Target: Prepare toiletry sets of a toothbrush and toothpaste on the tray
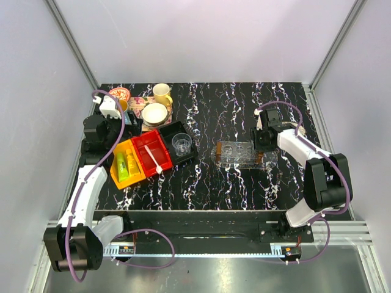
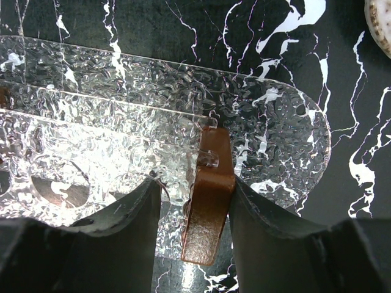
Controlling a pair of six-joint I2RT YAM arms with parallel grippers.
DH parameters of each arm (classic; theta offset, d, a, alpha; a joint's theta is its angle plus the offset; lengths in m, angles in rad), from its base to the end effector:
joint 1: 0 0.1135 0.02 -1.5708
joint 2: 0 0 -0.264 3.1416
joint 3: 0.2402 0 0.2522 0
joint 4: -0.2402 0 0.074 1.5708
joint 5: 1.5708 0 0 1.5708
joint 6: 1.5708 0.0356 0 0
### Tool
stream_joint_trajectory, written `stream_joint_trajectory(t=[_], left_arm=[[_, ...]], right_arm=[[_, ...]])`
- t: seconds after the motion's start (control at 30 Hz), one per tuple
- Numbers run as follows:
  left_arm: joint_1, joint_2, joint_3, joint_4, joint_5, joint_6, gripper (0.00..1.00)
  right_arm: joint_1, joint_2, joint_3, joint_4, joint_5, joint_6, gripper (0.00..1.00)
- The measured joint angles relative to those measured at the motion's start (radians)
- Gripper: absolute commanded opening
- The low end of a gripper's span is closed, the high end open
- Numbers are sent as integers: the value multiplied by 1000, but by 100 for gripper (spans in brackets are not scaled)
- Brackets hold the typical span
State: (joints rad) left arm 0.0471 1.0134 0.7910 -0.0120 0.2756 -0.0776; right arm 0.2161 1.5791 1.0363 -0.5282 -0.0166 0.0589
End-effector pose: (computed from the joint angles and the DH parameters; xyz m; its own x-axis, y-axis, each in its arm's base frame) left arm 0.2380 0.0015 0.3169 -0.2483 -0.0864 -0.9648 0.2005 0.9699 -0.1384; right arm 0.3080 0.0682 0.2061 -0.8689 -0.1305 -0.4776 -0.1713 0.9843 0.0428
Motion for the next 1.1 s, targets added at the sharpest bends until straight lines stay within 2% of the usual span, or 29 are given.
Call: stream_joint_trajectory(t=[0.2, 0.53, 0.73, 0.97, 1.1], left_arm=[[0, 0, 0, 3, 0, 0, 99], [0, 0, 0, 4, 1, 0, 99], [-14, 1, 0, -14, 12, 25, 99], [-108, 18, 26, -84, 16, 92, 99], [-184, 80, 111, -158, 16, 154, 99]], right_arm=[[0, -15, 0, 1, -2, 7, 69], [1, -39, 6, -2, -1, 10, 70], [1, -72, 63, -44, 0, 1, 69], [1, -116, 178, -84, -3, -19, 66], [1, -120, 221, -107, -9, -37, 64]])
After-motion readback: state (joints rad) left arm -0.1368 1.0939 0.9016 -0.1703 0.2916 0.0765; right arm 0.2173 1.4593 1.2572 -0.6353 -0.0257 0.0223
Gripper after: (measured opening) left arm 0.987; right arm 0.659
